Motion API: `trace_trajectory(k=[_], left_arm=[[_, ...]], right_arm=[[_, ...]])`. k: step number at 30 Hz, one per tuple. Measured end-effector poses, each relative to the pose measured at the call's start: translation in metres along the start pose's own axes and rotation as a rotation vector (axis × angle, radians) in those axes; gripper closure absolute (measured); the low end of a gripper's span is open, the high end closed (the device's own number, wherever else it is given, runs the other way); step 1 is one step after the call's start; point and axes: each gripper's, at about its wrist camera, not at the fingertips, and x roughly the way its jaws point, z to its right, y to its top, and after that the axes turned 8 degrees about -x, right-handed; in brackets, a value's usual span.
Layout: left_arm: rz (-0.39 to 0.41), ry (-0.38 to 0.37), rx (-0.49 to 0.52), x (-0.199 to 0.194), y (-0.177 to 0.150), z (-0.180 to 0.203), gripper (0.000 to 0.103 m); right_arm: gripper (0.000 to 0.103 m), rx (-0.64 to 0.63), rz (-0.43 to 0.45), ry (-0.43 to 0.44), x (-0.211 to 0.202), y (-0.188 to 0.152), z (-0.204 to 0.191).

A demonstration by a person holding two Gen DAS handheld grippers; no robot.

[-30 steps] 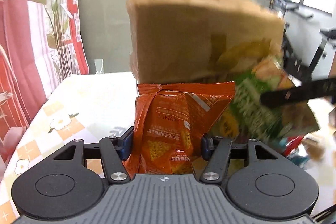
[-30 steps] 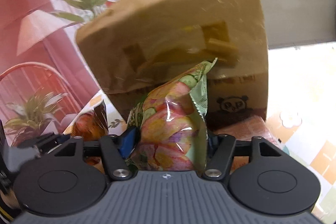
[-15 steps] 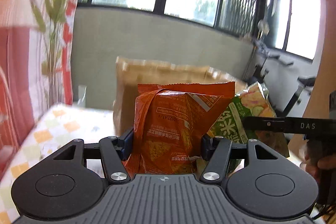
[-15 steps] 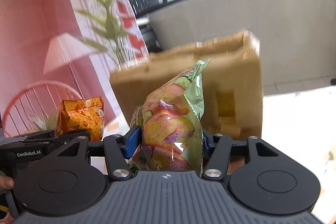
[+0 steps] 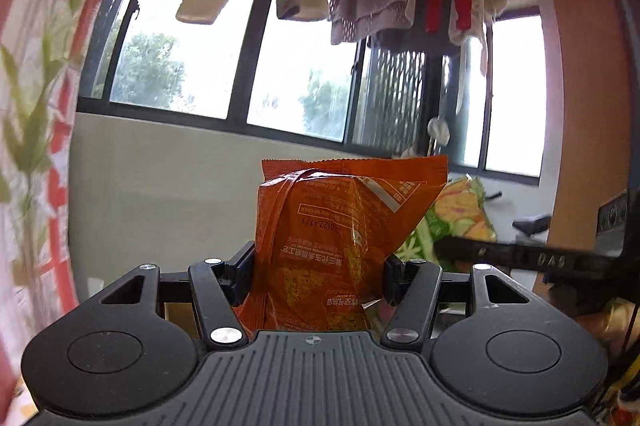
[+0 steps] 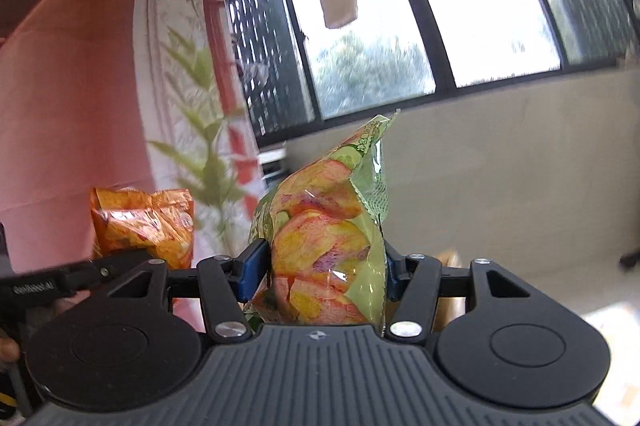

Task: Organize snacks
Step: 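Lift both snacks over the box and open both tools to drop them in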

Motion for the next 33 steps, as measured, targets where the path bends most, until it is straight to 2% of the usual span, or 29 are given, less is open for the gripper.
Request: trace_trajectory(k=[4,9,13,14,15,17,19,21,22,28,31,33], left_arm=[[0.048,0.026,-0.025,0.045,0.005,-0.007,0.04],[-0.024,0.048,-0.14,0.097,-0.006,-0.028,0.04],[-0.071,0.081,-0.173,0.126,-0.023,-0.043,0.037],[-0.097,0.085,-0.189,0.133,-0.025,-0.048,0.032],[-0.136,0.082,-0.211,0.141,-0.027,-0.056,0.022],[-0.215,0.106,-0.249,0.153,-0.032,-0.067,0.016],[-0.228,0.16,-0.267,0.152,-0.035,-0.074,0.016],[-0.222,0.17,-0.283,0.145,-0.037,-0.079,0.015],[-0.224,0.174,-0.285,0.144,-0.033,-0.083,0.015],[-0.231,0.22,-0.168,0.117,-0.018,-0.074,0.015],[-0.23,0.269,-0.164,0.101,-0.016,-0.073,0.015],[-0.222,0.291,-0.165,0.092,-0.013,-0.069,0.015]], right_arm=[[0.045,-0.131,-0.019,-0.068,0.039,0.008,0.003],[0.045,-0.194,-0.162,-0.149,0.095,-0.01,0.01],[0.045,-0.184,-0.298,-0.183,0.126,-0.036,0.016],[0.045,-0.173,-0.322,-0.187,0.132,-0.042,0.017],[0.044,-0.167,-0.335,-0.187,0.136,-0.045,0.017],[0.043,-0.161,-0.374,-0.19,0.145,-0.051,0.016],[0.041,-0.148,-0.388,-0.188,0.149,-0.054,0.015],[0.029,-0.14,-0.375,-0.184,0.144,-0.054,0.014],[0.027,-0.137,-0.364,-0.182,0.143,-0.053,0.014],[0.027,-0.111,-0.329,-0.125,0.122,-0.051,0.018],[0.025,-0.102,-0.325,-0.089,0.105,-0.049,0.019],[0.02,-0.087,-0.315,-0.066,0.099,-0.046,0.019]])
